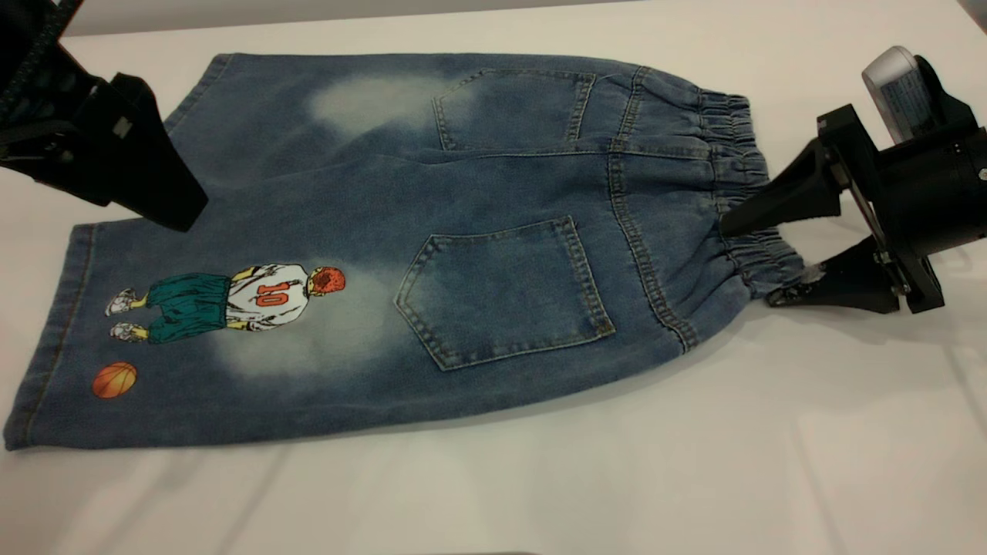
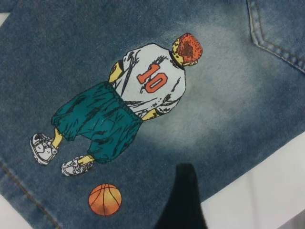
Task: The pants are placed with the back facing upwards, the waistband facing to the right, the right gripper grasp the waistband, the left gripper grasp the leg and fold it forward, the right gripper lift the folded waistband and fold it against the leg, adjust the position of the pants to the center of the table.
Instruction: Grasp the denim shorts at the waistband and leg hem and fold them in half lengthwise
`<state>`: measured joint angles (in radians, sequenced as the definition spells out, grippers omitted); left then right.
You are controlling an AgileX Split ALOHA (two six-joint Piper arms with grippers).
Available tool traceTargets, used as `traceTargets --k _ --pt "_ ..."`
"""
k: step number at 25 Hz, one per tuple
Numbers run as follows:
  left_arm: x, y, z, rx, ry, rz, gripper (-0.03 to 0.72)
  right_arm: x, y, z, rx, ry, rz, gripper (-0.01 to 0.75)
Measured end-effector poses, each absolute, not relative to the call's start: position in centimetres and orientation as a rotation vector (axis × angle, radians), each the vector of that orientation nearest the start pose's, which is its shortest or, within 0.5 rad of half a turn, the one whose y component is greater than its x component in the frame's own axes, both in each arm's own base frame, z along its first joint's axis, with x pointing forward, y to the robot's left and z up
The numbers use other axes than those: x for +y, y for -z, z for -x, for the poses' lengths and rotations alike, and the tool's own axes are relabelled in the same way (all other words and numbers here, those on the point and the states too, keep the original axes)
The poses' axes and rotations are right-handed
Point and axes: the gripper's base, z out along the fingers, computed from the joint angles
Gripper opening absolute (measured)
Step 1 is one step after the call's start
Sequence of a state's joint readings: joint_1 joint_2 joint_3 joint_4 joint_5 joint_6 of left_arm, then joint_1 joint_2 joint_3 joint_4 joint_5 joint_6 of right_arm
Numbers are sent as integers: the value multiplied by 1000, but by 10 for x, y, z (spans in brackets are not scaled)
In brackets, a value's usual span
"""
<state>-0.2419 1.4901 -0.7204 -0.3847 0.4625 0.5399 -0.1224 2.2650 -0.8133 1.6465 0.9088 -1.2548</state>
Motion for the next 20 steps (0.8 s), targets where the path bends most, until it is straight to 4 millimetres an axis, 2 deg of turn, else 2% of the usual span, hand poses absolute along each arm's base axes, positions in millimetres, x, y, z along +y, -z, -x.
traceTargets --k 7,9,15,20 --pt "-76 -185 -252 2601 202 -680 568 34 -19 -306 2633 -1346 -547 122" --pt "-75 -185 -251 2605 185 -710 568 34 -19 -306 2633 -1345 -541 56" --pt "-64 -175 -243 2723 27 -903 568 34 -19 -306 2631 -1343 -533 34" --pt "-44 -169 -239 2869 -253 -860 568 34 -19 -306 2630 -1343 -534 34"
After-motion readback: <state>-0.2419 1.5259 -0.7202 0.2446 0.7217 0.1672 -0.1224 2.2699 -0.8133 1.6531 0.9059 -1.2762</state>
